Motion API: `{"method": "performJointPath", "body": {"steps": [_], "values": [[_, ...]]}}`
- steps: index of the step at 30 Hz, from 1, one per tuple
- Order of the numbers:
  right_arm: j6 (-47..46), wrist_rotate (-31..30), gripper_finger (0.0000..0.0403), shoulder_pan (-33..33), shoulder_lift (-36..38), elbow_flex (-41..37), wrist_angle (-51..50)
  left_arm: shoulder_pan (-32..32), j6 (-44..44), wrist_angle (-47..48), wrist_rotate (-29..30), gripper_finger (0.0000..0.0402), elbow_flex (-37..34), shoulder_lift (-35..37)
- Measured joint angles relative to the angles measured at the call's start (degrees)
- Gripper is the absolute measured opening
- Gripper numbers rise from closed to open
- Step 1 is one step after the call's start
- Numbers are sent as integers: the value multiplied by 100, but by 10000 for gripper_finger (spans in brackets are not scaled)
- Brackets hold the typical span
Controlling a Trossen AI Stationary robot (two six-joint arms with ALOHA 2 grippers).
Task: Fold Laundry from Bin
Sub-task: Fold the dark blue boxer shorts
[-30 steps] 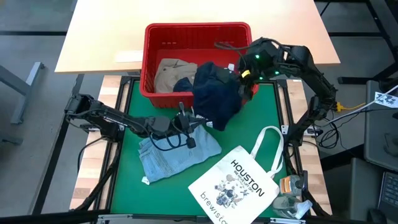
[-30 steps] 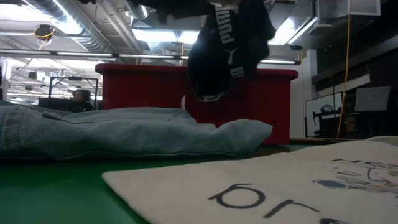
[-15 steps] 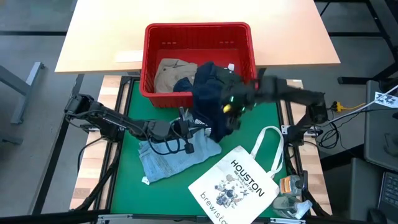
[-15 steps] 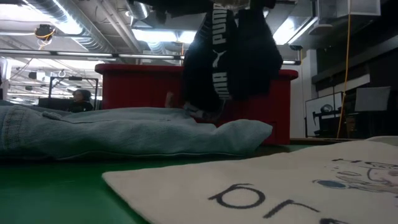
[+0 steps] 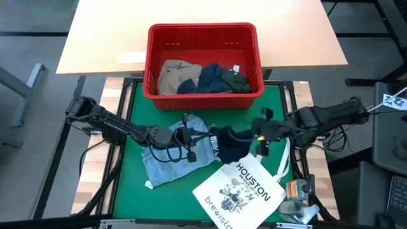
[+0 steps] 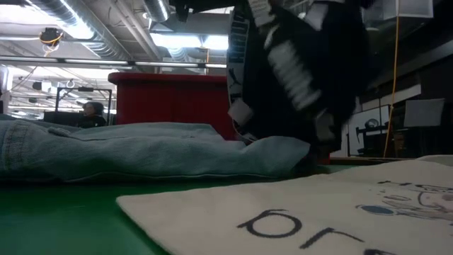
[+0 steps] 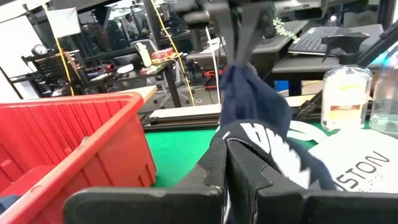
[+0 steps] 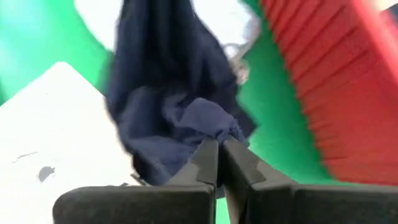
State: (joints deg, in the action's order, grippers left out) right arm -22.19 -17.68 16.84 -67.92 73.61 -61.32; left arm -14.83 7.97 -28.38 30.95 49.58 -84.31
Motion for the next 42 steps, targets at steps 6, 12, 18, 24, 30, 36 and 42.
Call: {"method": "performJointPath", "body": {"steps": [6, 12, 18, 24, 30, 36, 42], "values": [[-633, 63, 10, 5, 592, -1229, 679, -2, -18, -68, -43, 1, 0, 0], [-652, -73, 10, 3, 504, -1861, 961, 7, -39, -85, -49, 1, 0, 0], [-650, -149, 10, 3, 265, -1926, 1022, 7, -38, -86, -25, 1, 0, 0], [-457, -275, 10, 3, 70, -1925, 1231, 7, -46, -83, -21, 1, 0, 0], [-453, -273, 64, 3, 4, -1924, 1212, 7, -50, -81, -19, 1, 0, 0], [-407, -273, 145, 3, 9, -1919, 1195, 7, -50, -79, -17, 1, 0, 0], [16, 50, 176, 3, 17, -1790, 978, -78, -36, -59, 29, 1, 0, 71]]}}
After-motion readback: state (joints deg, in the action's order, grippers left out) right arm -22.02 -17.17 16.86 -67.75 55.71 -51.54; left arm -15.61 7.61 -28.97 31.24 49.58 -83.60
